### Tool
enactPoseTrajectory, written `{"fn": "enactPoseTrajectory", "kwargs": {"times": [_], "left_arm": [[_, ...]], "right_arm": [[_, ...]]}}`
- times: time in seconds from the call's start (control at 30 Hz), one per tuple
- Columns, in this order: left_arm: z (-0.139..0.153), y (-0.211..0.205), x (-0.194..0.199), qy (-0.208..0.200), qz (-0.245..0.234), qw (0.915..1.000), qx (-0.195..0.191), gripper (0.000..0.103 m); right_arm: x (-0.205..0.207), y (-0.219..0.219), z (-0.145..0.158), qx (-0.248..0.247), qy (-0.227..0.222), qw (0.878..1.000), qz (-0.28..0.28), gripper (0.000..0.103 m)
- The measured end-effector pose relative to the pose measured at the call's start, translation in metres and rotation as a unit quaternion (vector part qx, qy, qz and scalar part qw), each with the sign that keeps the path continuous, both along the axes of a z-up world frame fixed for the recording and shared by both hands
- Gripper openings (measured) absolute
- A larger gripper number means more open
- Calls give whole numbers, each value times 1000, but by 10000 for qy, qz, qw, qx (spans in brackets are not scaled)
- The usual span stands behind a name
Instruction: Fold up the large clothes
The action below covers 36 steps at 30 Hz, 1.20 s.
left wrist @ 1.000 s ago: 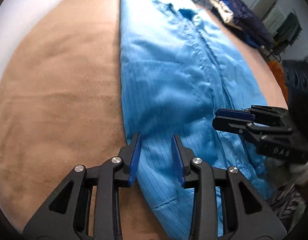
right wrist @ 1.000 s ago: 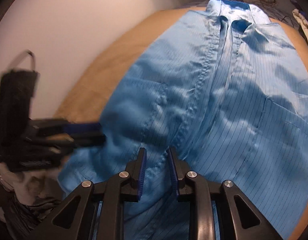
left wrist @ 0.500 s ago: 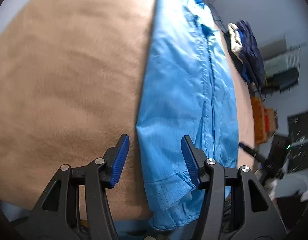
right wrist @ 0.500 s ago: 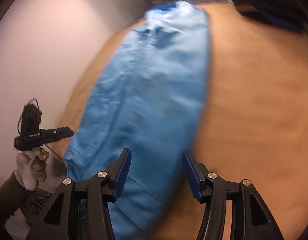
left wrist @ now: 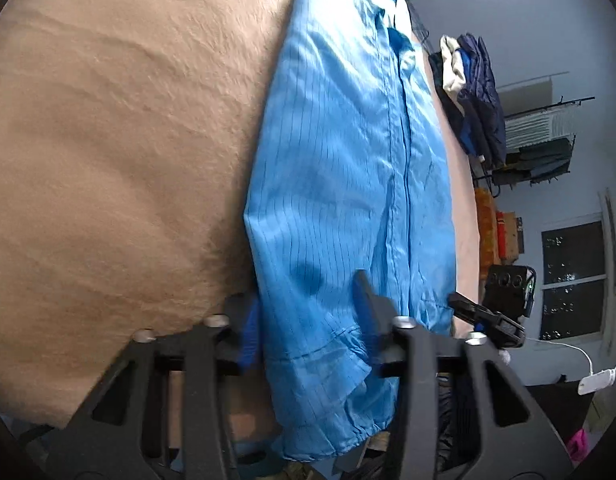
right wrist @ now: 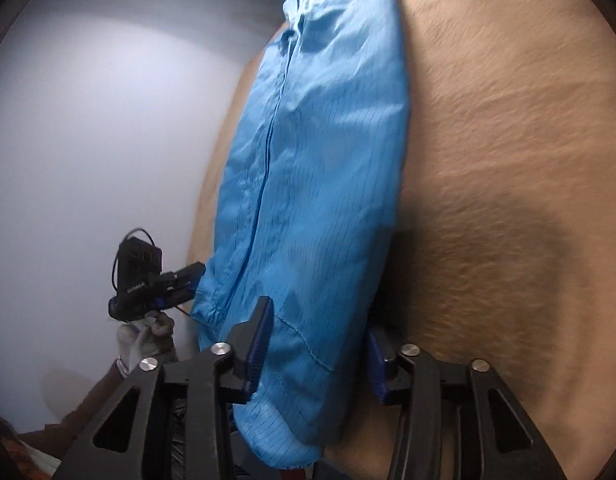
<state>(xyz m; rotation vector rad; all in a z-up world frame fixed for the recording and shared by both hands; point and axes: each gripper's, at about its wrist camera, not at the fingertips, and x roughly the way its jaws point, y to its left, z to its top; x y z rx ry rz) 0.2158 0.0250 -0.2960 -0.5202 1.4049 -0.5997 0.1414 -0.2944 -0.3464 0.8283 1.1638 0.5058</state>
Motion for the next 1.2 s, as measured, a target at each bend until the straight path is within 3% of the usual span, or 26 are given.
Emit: {"fn": "enactPoseTrajectory", "kwargs": {"times": [0.03,0.13,0.23,0.37,0.5,0.57,0.63,0.73,0.83,0.93,1.2], "left_arm": [[-2,-3,-1,-11,-9,9999,110,11],[0,-9,-5,-95,0,9997,223,4],[11,-16,-17,-260,-157,9992,250,1],[25,-24,-32,-388,-354,9985,140,1],[12,-33,-31,-328,-439,9982,263,1],[2,-28,-28,-99,-354,9991,198,7],[-3,-23,-27,69,-309,9995,2,13],[-4,-27,-30,-59,-451,9990,53,13],[3,-35,-28,-177,-538,9983,97,3],[18,-38,-27,-233,-418,9987,-187,2],[83,-54,7,-825,-216,9939,-699,2]], "right_arm": [[2,5,0,-4,-21,10000,76,36],[6,17,1,-52,-23,9996,274,9],[3,21,9,-296,-138,9988,363,2],[-5,12,29,-315,-303,9982,421,1],[-3,3,27,-175,-245,9992,263,1],[-1,5,16,-91,-72,9997,230,10],[-1,6,4,-167,217,9994,221,30],[-3,6,1,35,219,9995,244,30],[-2,10,-3,103,201,9991,347,13],[3,14,0,301,79,9990,318,3],[26,10,56,563,-797,9951,167,2]]}}
